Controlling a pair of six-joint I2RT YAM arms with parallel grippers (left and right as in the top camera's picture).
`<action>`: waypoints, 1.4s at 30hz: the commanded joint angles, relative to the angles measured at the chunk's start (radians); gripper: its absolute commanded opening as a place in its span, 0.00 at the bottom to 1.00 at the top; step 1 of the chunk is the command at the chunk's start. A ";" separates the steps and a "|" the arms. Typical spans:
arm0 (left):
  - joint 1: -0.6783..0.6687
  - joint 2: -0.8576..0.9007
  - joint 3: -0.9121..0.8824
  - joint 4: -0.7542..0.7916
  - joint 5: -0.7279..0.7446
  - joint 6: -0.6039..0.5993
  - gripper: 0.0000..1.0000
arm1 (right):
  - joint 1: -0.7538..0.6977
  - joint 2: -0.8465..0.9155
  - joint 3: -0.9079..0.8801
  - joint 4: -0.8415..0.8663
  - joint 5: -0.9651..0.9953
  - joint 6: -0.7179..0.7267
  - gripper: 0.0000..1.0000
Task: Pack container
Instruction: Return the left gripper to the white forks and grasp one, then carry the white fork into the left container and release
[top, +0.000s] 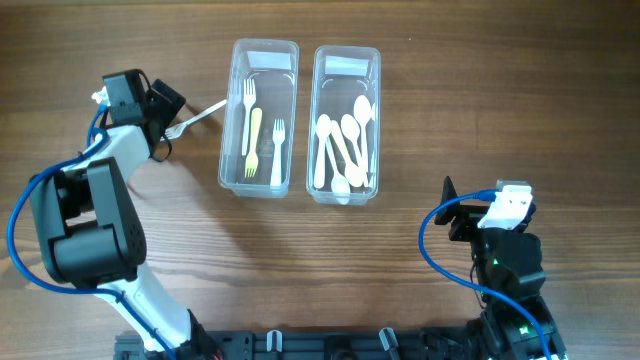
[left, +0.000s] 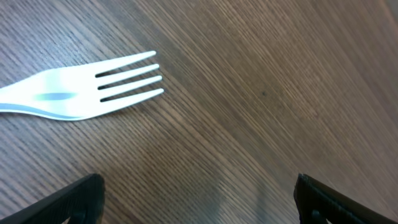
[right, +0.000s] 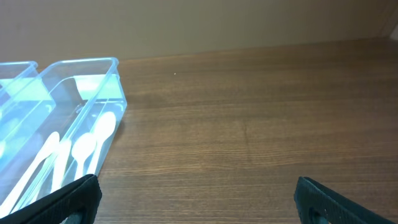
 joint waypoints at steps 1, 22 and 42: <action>0.002 0.027 -0.002 -0.046 0.251 -0.080 1.00 | 0.003 -0.005 -0.003 0.005 -0.005 -0.012 1.00; 0.002 -0.473 -0.002 -0.498 0.196 0.071 1.00 | 0.003 -0.005 -0.003 0.004 -0.005 -0.012 1.00; -0.019 -0.119 -0.002 -0.275 0.367 1.540 0.94 | 0.003 -0.005 -0.003 0.004 -0.005 -0.012 1.00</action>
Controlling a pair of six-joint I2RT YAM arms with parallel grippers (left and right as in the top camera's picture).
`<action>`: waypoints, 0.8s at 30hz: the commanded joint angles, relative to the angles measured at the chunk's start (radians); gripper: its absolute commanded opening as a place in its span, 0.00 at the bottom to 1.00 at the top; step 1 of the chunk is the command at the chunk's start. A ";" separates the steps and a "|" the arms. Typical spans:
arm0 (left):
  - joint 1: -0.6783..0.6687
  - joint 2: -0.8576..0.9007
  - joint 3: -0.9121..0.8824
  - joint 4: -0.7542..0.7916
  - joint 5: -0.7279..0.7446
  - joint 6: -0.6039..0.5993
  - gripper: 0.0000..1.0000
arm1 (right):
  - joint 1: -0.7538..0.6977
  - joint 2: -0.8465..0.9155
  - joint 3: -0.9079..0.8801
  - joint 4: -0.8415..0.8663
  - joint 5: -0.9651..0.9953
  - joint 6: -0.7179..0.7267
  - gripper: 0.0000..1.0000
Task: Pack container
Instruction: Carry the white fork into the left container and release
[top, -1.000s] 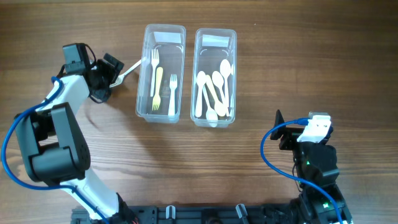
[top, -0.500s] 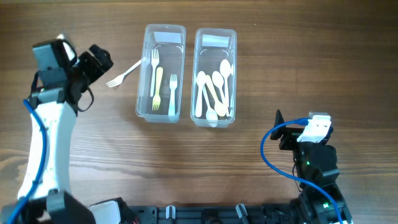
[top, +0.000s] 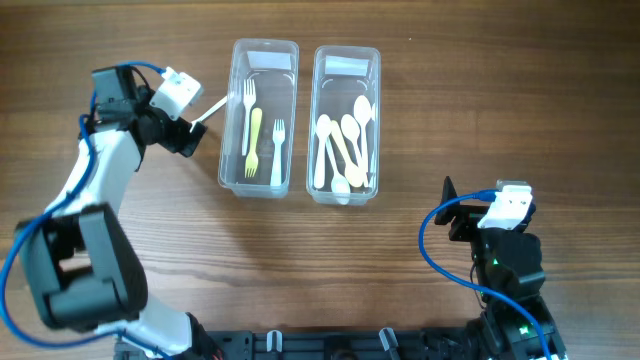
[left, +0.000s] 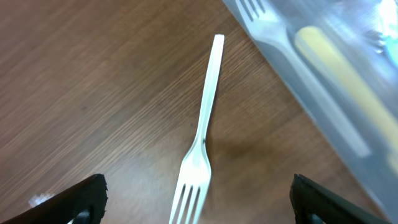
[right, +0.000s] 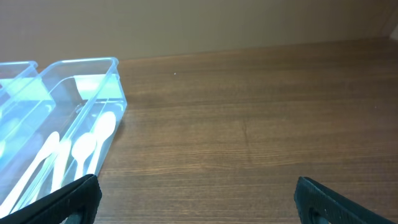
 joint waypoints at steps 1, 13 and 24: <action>-0.006 0.097 -0.002 0.047 0.037 0.063 0.94 | 0.003 -0.005 -0.003 0.004 -0.005 -0.012 1.00; -0.006 0.184 -0.002 0.200 0.036 0.061 0.76 | 0.003 -0.005 -0.003 0.004 -0.005 -0.012 1.00; -0.032 0.283 -0.002 0.245 0.036 0.058 0.63 | 0.003 -0.005 -0.003 0.004 -0.005 -0.012 1.00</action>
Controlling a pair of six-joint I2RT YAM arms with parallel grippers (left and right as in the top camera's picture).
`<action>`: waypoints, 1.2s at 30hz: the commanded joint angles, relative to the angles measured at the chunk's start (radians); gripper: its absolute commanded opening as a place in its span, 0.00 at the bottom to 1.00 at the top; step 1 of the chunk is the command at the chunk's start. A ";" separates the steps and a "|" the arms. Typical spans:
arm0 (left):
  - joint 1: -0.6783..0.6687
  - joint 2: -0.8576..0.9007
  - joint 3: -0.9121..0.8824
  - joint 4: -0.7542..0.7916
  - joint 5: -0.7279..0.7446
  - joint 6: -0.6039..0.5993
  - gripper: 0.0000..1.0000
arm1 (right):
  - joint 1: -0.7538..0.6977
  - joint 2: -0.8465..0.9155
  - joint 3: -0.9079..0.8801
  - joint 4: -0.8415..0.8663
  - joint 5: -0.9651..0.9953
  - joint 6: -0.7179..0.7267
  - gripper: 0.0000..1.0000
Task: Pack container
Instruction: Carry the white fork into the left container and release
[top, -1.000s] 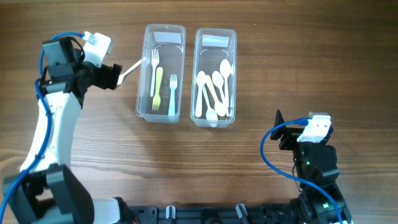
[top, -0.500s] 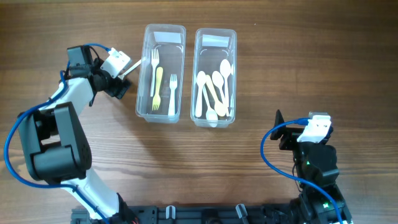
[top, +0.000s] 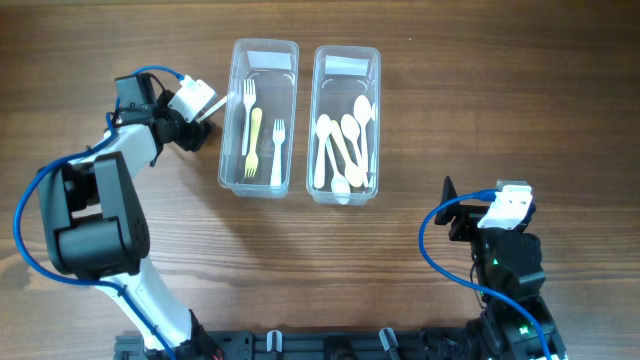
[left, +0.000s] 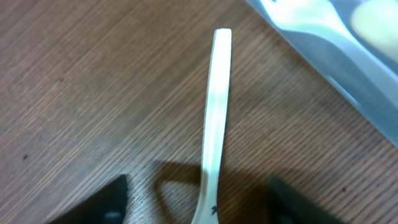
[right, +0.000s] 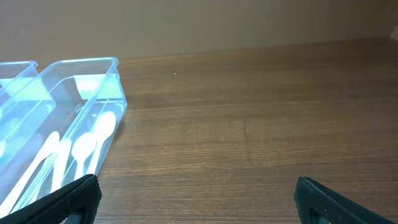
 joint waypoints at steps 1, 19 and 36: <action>-0.014 0.051 -0.006 -0.018 -0.014 0.006 0.61 | 0.003 -0.005 -0.003 0.005 -0.005 -0.012 1.00; -0.013 -0.108 -0.006 -0.008 -0.102 -0.196 0.04 | 0.003 -0.005 -0.003 0.005 -0.005 -0.012 1.00; -0.300 -0.601 -0.006 -0.467 -0.101 -0.838 0.04 | 0.003 -0.005 -0.003 0.005 -0.005 -0.012 1.00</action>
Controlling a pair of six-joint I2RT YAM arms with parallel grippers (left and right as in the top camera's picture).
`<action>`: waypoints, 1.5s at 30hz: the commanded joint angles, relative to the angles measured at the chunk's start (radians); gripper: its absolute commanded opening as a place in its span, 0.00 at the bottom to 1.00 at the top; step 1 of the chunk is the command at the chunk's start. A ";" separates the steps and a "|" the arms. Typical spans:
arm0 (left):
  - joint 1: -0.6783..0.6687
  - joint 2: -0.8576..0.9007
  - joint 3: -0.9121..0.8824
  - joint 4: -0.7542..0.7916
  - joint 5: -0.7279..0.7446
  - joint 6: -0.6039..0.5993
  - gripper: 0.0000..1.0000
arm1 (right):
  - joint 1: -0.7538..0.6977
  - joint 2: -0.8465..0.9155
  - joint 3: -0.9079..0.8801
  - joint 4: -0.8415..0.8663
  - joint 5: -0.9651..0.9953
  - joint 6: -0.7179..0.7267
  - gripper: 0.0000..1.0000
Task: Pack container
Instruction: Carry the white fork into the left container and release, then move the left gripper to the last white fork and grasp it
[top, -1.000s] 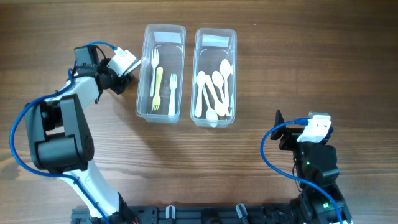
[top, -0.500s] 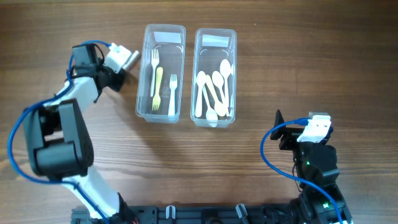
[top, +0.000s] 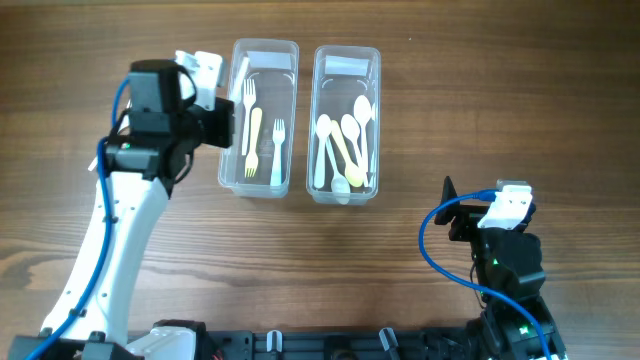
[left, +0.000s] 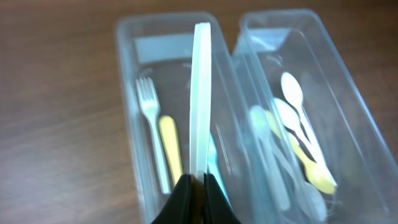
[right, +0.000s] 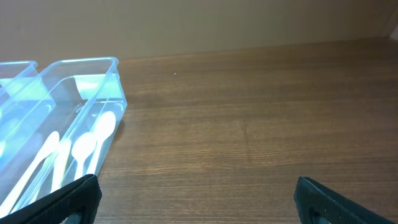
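Note:
My left gripper (left: 198, 186) is shut on a white plastic fork (left: 201, 99), whose handle sticks forward edge-on from the jaws. It hangs over the left clear container (left: 161, 22), which holds a white fork (left: 149, 124) and a yellow fork (left: 171, 143). In the overhead view the left gripper (top: 222, 125) sits at the left wall of that left container (top: 265, 45), and the held fork is hidden under the wrist. The right clear container (top: 346, 52) holds several spoons (top: 345, 145). My right gripper (right: 198, 205) is open over bare table, far from both.
The two containers stand side by side at the back middle of the wooden table (top: 500, 100). The right arm (top: 495, 230) rests at the front right, with its blue cable looped beside it.
The fork lay on the table left of the containers with my left gripper low around it. Now the left gripper is shut on it, raised, and over the left container. The right arm is unchanged.
My left gripper was open beside the fork's tines on the table, left of the containers. Then it stood open above the fork, looking along its handle. Then it was low over the handle. Now it holds the fork over the left container. The right arm stayed still.

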 joint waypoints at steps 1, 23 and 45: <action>-0.043 0.066 -0.004 -0.009 0.005 -0.054 0.13 | 0.003 -0.005 -0.003 0.005 -0.005 -0.012 1.00; 0.436 0.109 -0.004 -0.025 -0.391 0.271 0.95 | 0.003 -0.005 -0.003 0.005 -0.005 -0.012 1.00; 0.697 0.483 -0.004 0.373 -0.373 0.184 0.94 | 0.003 -0.005 -0.003 0.005 -0.005 -0.012 1.00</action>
